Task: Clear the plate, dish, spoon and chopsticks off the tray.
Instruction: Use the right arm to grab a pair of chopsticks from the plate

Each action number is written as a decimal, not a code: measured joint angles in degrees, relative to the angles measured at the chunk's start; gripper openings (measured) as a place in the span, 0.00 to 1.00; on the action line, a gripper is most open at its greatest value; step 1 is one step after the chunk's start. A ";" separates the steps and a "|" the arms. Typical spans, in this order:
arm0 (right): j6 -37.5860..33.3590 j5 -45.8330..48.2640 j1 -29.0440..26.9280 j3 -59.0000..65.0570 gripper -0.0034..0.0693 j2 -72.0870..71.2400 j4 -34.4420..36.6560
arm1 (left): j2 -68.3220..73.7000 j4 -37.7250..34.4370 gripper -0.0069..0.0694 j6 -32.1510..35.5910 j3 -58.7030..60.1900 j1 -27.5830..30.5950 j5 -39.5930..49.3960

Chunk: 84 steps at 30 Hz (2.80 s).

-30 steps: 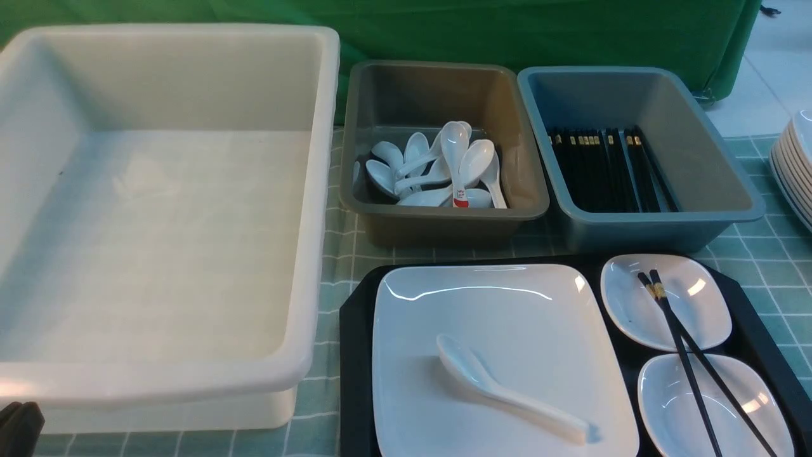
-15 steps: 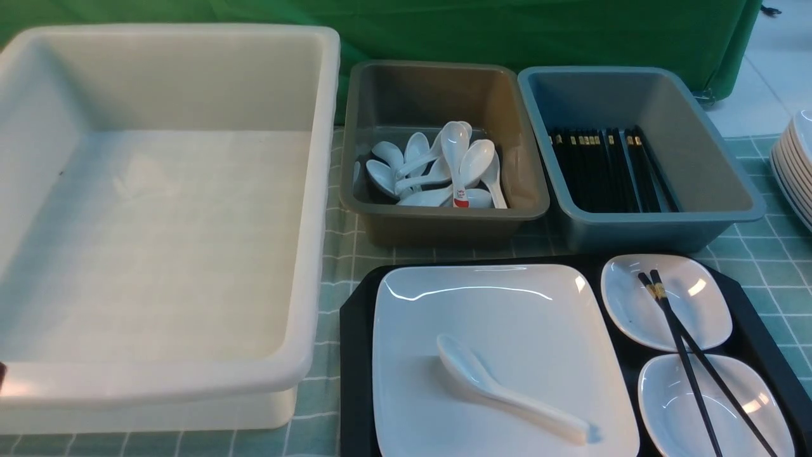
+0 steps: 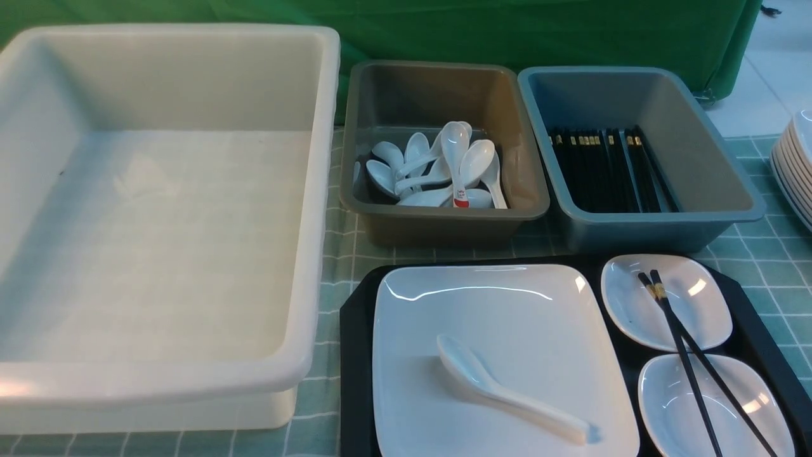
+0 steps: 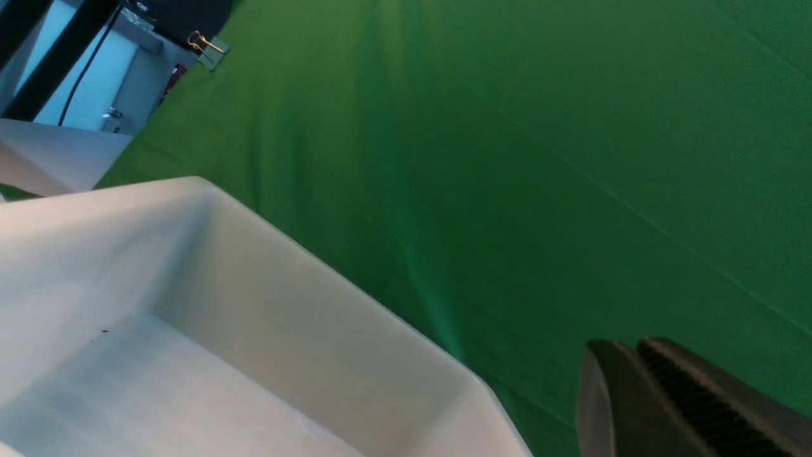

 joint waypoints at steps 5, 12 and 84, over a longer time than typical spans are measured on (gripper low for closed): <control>4.57 -3.18 0.00 0.00 0.38 0.00 0.00 | 0.00 1.04 0.11 -1.53 0.00 0.00 -7.11; 18.42 -11.71 0.00 0.00 0.36 0.00 0.28 | 0.70 1.55 0.11 -2.95 -12.09 0.00 2.04; -7.09 52.41 5.45 -73.32 0.15 100.94 13.44 | 51.88 3.87 0.11 24.38 -48.64 -8.94 69.43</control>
